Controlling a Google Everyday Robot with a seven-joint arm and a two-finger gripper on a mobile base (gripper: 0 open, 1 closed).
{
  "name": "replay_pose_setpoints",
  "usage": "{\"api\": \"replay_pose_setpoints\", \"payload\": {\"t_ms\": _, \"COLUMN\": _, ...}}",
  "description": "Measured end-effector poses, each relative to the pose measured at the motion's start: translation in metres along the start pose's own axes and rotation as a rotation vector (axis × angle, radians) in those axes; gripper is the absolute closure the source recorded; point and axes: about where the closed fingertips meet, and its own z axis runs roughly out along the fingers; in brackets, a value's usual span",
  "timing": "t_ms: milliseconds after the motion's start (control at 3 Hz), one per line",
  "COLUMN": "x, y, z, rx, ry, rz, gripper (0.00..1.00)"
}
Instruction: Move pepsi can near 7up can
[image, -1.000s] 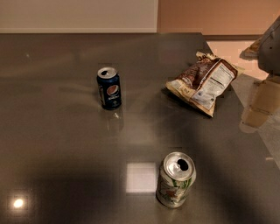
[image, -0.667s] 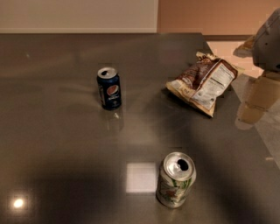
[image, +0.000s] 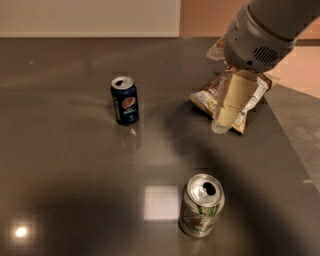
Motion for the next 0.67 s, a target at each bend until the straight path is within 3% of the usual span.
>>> {"api": "replay_pose_setpoints", "payload": {"t_ms": 667, "x": -0.097, "y": -0.029, "z": 0.061, "rx": -0.045, "ry": -0.13, "rz": -0.053, "gripper": 0.0}}
